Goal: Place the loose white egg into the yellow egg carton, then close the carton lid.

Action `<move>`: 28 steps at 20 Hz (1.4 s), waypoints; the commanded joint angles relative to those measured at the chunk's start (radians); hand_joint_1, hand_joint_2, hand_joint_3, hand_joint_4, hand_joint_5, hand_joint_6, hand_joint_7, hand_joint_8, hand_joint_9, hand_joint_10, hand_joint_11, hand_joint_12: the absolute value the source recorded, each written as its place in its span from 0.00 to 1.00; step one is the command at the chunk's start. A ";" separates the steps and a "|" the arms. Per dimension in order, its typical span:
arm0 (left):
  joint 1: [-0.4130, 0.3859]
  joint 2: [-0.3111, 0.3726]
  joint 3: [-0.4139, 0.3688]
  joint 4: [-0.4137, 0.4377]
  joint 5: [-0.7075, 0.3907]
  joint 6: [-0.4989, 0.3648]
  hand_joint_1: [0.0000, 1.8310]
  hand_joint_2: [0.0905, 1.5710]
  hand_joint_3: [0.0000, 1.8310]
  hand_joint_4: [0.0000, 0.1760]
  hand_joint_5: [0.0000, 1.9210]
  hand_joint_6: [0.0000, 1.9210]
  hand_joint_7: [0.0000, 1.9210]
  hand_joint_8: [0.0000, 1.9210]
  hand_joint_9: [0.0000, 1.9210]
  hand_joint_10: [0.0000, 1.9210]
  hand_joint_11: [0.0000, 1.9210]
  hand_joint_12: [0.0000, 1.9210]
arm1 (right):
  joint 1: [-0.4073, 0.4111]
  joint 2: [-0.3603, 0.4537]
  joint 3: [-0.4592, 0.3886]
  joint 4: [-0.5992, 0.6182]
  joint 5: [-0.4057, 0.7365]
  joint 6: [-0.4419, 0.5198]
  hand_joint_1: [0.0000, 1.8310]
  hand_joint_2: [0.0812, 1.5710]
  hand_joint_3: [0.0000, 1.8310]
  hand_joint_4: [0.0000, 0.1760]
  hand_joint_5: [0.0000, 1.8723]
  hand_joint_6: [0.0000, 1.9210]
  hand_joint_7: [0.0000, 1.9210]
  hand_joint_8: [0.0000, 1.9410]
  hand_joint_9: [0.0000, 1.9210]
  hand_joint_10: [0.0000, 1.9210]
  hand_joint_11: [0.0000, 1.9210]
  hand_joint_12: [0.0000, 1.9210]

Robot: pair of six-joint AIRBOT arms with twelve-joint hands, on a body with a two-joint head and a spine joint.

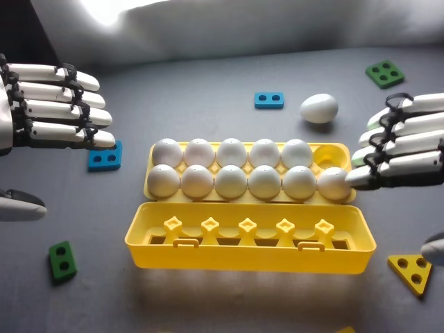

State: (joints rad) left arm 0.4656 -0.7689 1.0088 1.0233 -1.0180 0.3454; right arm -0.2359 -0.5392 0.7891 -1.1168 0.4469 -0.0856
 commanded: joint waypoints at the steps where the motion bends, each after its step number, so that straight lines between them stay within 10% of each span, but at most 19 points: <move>1: -0.002 0.020 0.006 -0.076 -0.060 0.000 0.00 0.80 0.00 0.00 0.13 0.00 0.10 0.00 0.09 0.00 0.00 0.16 | 0.009 0.014 0.000 0.045 0.009 0.003 0.00 0.76 0.01 0.00 0.15 0.00 0.13 0.00 0.11 0.00 0.00 0.25; 10: -0.007 0.020 0.002 -0.077 -0.055 -0.004 0.00 0.79 0.00 0.00 0.12 0.00 0.10 0.00 0.08 0.00 0.00 0.16 | 0.026 0.014 -0.003 0.251 -0.120 -0.224 0.00 0.77 0.00 0.00 0.16 0.00 0.14 0.00 0.11 0.00 0.00 0.24; 14: -0.007 0.020 0.004 -0.074 -0.052 -0.002 0.00 0.79 0.00 0.00 0.12 0.00 0.10 0.00 0.08 0.00 0.00 0.16 | 0.026 0.005 0.001 0.558 -0.165 -0.582 0.00 0.76 0.00 0.00 0.17 0.00 0.15 0.00 0.12 0.00 0.00 0.27; 22: -0.014 0.022 0.018 -0.012 -0.047 -0.062 0.00 0.79 0.00 0.00 0.12 0.00 0.10 0.00 0.08 0.00 0.00 0.15 | 0.071 -0.141 0.159 0.565 -0.232 -0.624 0.06 0.69 0.00 0.00 0.18 0.00 0.12 0.00 0.08 0.00 0.00 0.16; 25: -0.017 0.019 0.037 -0.017 -0.092 -0.078 0.00 0.79 0.00 0.00 0.13 0.00 0.11 0.00 0.09 0.00 0.00 0.16 | 0.122 -0.209 0.235 0.518 -0.266 -0.623 0.10 0.63 0.00 0.34 0.19 0.00 0.10 0.00 0.06 0.00 0.00 0.12; 28: -0.029 0.018 0.036 0.092 -0.095 -0.135 0.00 0.79 0.00 0.00 0.13 0.00 0.11 0.00 0.09 0.00 0.00 0.14 | 0.172 -0.272 0.313 0.488 -0.289 -0.623 0.14 0.56 0.00 0.47 0.19 0.00 0.08 0.00 0.05 0.00 0.00 0.09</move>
State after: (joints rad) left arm 0.4400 -0.7681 1.0374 1.1938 -1.0584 0.2058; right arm -0.0757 -0.8299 1.1011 -0.6342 0.0952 -0.7090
